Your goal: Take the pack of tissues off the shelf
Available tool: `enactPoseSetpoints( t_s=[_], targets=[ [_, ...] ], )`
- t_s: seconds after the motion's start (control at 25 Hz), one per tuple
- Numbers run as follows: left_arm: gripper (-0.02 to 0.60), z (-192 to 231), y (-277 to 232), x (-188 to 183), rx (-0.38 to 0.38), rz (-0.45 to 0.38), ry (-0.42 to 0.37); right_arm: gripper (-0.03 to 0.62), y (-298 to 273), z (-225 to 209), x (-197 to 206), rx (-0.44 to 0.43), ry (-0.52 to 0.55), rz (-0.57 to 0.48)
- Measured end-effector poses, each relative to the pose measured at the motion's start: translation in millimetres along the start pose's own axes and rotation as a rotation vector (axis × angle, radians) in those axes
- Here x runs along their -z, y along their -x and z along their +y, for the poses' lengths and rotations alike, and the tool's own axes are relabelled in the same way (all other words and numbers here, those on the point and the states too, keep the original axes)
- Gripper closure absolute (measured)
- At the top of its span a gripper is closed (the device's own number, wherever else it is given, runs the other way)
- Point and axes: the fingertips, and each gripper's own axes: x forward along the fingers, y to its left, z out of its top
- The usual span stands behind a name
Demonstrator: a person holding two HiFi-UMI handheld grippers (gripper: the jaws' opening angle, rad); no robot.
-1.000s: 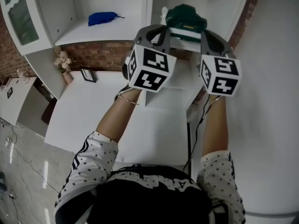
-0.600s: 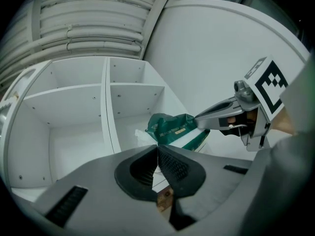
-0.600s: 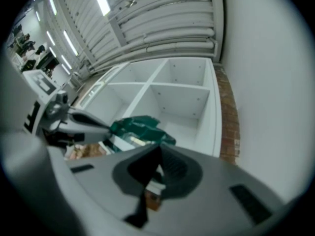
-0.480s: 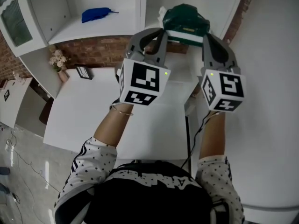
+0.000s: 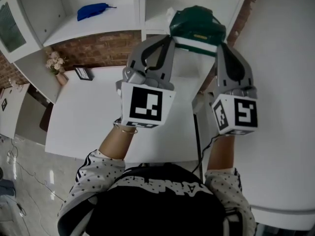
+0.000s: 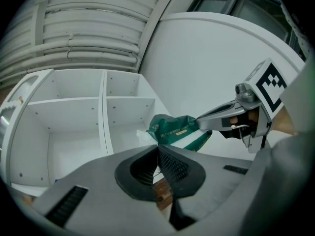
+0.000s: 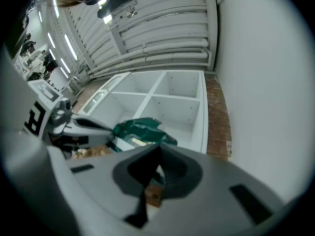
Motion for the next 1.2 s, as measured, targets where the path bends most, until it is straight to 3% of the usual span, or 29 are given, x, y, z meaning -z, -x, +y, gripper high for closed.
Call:
enactPoseSetpoints(
  t_s=[0.8, 1.2],
  targets=[
    [0.546, -51.3, 47.1, -12.7, 0.08, -0.077, 0.016, 0.563, 78.7, 6.9, 8.1, 0.054, -0.037, -0.021],
    [0.546, -53.1, 50.2, -7.9, 0.08, -0.046, 0.042, 0.563, 80.4, 9.5, 14.1, 0.041, -0.046, 0.013]
  ],
)
